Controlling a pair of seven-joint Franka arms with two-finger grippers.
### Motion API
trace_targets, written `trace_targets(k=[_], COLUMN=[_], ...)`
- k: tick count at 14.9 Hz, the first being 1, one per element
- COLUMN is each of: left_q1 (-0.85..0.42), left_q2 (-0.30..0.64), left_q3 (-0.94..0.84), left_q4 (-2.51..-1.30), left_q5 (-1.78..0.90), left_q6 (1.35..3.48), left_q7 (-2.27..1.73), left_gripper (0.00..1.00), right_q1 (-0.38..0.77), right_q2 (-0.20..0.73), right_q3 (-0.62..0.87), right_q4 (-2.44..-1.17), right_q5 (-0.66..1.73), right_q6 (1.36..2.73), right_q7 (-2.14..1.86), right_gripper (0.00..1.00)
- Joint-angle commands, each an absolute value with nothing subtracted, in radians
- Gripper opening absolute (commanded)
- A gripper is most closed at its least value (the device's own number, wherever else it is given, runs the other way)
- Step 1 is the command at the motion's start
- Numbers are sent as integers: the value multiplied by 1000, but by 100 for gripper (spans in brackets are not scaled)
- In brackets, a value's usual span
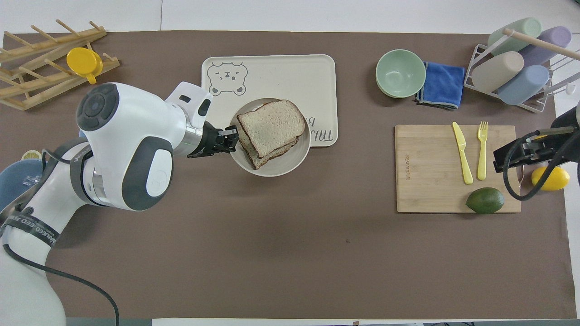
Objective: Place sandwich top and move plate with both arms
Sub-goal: 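Slide the plate with the left gripper onto the bear-printed tray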
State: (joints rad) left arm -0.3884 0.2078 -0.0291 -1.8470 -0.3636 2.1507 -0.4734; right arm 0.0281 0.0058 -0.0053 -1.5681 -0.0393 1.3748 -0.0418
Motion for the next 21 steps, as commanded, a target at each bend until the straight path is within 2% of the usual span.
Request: trace_targets(k=[1, 4, 5, 9, 19, 21], left_q1=[-329, -301, -301, -319, -339, -341], left_q2=[421, 584, 607, 608, 571, 571], left_q3=[-35, -35, -34, -32, -31, -29], left_q4=[-1573, -1413, -1404, -1494, -1589, -1589], left_q5=[-406, -413, -411, -397, -399, -397], left_q6=[2069, 2075, 2101, 2253, 2289, 2290], left_q7=[-456, -456, -456, -450, -373, -373], left_gripper=[0, 0, 0, 0, 1, 89], right_q1=[11, 8, 8, 11, 9, 11], right_q2=[-11, -11, -11, -11, -11, -12], right_q3=[6, 6, 5, 6, 6, 6], right_q4=[-1588, -1588, -1589, -1589, -1589, -1589], right_q5=[-18, -18, -18, -18, -18, -17], right_q6=[1394, 1394, 1394, 1394, 1393, 1391], right_q7=[-48, -48, -48, -48, -48, -46], right_gripper=[100, 100, 100, 100, 100, 100])
